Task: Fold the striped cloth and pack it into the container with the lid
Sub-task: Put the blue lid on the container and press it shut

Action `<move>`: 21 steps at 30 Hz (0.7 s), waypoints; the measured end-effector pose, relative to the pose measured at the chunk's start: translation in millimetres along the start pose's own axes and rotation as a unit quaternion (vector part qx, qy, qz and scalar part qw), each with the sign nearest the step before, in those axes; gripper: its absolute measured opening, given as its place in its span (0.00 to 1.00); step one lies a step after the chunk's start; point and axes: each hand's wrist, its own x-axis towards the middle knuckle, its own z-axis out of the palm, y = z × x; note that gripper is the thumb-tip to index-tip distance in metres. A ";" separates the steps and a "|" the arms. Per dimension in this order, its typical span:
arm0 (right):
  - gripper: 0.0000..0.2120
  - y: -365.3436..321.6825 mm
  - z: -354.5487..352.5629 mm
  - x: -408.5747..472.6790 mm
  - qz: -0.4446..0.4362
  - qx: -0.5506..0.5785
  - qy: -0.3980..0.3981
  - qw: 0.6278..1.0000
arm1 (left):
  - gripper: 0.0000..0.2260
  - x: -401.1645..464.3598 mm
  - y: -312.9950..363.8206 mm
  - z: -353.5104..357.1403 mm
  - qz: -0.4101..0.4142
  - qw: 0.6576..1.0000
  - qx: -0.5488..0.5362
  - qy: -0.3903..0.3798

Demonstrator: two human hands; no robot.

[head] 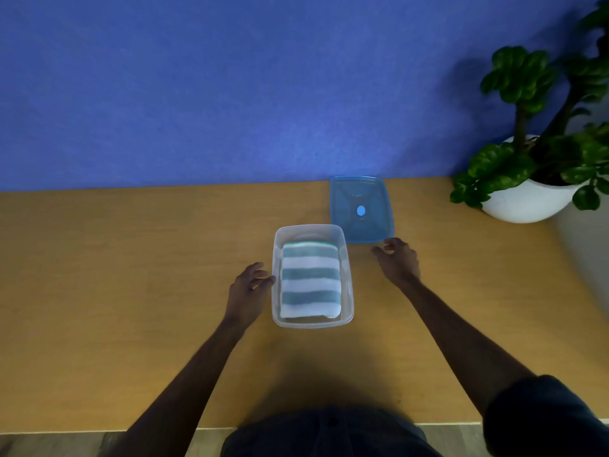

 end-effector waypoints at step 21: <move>0.21 -7.6 11.2 76.3 0.080 -0.014 0.047 0.996 | 0.12 24.4 6.6 6.8 0.035 0.997 -0.008 0.063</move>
